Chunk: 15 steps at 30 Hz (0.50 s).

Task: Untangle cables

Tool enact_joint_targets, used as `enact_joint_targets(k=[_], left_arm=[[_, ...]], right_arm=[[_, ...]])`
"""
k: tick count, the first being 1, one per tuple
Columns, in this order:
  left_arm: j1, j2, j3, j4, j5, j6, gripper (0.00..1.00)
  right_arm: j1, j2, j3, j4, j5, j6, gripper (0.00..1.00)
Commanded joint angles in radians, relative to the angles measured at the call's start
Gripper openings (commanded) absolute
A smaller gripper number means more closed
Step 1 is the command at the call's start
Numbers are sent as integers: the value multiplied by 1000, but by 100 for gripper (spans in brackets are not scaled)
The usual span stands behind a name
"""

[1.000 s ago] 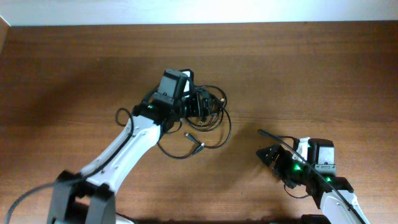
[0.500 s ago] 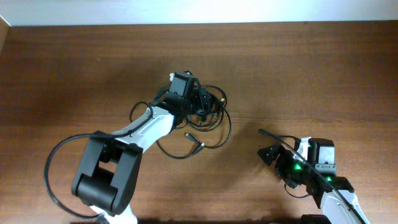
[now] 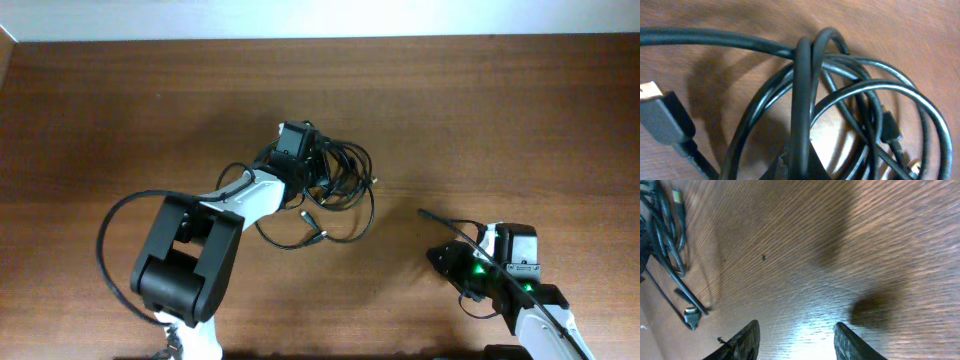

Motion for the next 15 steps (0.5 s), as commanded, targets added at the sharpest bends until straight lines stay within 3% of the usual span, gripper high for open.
enact_joint_targets(k=[1,5,8,12,15], left_arm=[[2,-143,4,-71,211,221,0],[4,-344,4,-283,396,418,0],[4,-466,4,-439,404,554,0],[3,-488,3,-498,425,565,0],[3,-488,3,-496,546,607,0]], right_arm=[[-2,2,6,72,-243,-174,53],[-2,2,124,77,-421,-225,54],[-2,2,253,79,-556,-243,55],[-1,2,350,81,-613,-246,55],[3,2,361,80,-621,-230,54]])
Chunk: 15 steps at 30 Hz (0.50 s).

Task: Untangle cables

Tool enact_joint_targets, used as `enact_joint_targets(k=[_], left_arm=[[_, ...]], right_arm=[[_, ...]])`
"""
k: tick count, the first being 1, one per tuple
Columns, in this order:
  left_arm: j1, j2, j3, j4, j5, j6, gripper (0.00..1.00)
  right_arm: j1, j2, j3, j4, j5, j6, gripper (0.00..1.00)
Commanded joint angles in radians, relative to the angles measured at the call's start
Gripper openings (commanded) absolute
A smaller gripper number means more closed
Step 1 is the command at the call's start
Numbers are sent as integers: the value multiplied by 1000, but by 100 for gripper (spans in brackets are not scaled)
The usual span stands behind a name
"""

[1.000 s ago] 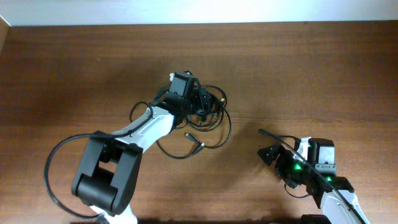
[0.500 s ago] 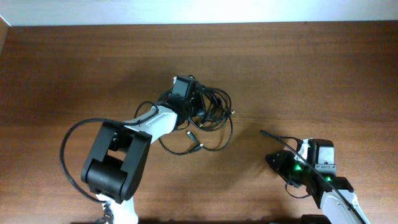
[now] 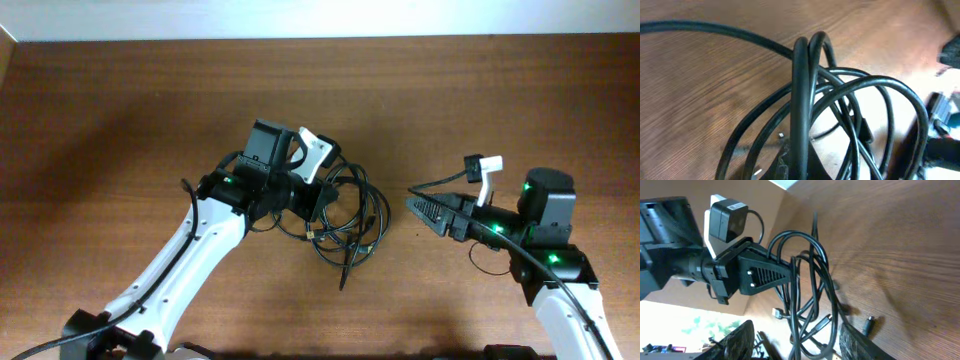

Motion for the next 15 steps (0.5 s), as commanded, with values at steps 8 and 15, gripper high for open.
enact_joint_targets(k=[8,15], left_arm=[[1,-10,3,6,214,71,0],[0,-10,3,5,299,71,0]], right_arm=[[169,-3,18,0,89,21,39],[237,-2,18,26,203,65,34]])
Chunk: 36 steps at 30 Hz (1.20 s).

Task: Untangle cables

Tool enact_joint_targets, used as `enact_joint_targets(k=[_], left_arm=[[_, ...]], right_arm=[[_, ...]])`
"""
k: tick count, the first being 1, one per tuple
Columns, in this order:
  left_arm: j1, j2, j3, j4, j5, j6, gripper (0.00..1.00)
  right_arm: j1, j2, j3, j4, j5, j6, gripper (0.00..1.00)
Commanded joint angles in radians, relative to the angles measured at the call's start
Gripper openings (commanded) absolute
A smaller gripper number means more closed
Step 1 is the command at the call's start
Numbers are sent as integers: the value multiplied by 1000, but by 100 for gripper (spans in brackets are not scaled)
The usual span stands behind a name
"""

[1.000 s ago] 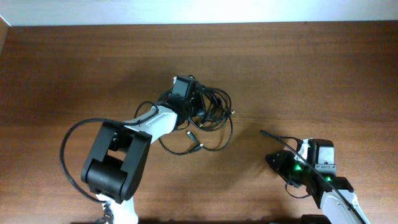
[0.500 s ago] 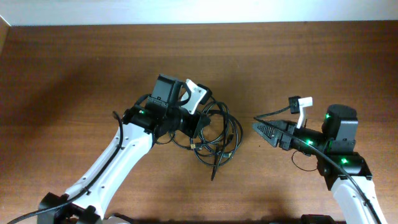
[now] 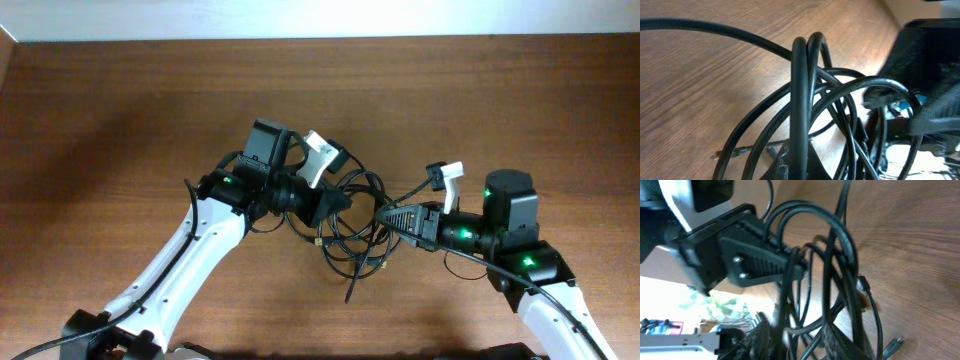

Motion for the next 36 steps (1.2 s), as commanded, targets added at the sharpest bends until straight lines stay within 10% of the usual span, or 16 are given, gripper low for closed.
enact_joint_targets(k=[1,17,19,20,36], left_arm=[[0,-10,3,3,97,19,0],[-112,-10,3,238,171,-169,0],[-150,-10,3,276,161,-171,0],[-160,-10,3,273,130,-171,0],[226,-10,3,-89,-488,-444,1]], right_arm=[[10,-2,18,16,67,37,35],[44,14,18,29,105,138,28],[49,15,18,29,109,137,15],[49,15,18,28,108,127,4],[-172,15,18,-313,232,-32,4]])
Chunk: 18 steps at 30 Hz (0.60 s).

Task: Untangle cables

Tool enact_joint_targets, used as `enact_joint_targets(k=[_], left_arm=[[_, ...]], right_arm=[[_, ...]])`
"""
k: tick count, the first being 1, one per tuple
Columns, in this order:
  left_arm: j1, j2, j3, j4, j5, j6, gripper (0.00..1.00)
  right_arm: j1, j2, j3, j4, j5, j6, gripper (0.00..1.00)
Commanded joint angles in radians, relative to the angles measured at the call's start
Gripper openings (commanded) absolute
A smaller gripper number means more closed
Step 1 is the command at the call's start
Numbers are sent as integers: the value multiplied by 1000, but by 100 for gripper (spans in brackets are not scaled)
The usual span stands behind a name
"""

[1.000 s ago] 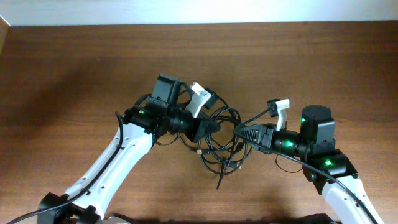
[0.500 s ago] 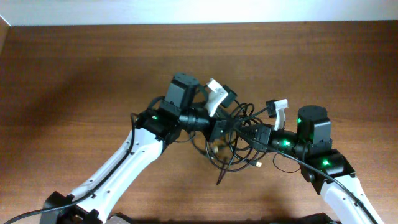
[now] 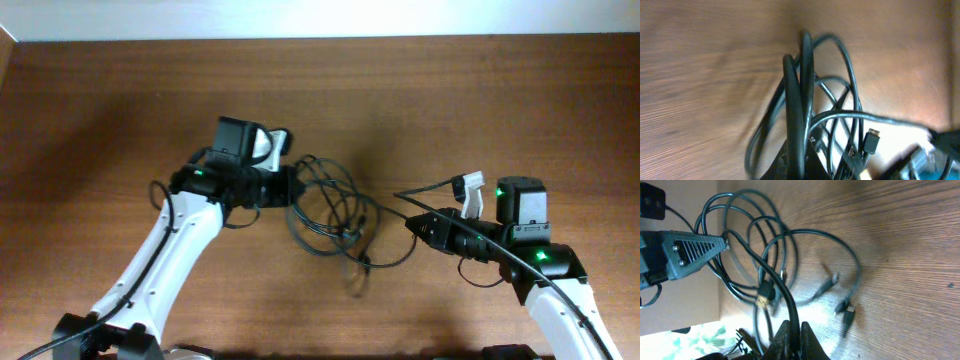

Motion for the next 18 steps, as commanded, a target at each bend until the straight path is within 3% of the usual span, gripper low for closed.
enact_joint_targets(k=[1,6,9,11,15,18], left_arm=[[61,-10,5,5,-217,-80,2],[34,-10,5,6,-217,-98,8],[7,-10,5,7,-167,-97,0],[-14,-10,5,24,-53,-72,0],[-73,-10,5,97,201,127,0],[-114,-10,5,100,273,252,0]], right_arm=[[-44,-2,2,-23,79,-31,4],[-44,-2,2,-23,82,-31,4],[-42,-2,2,-24,89,-31,7],[-30,-2,2,-23,69,-58,13],[33,0,2,4,64,-252,40],[74,0,2,55,64,-349,54]])
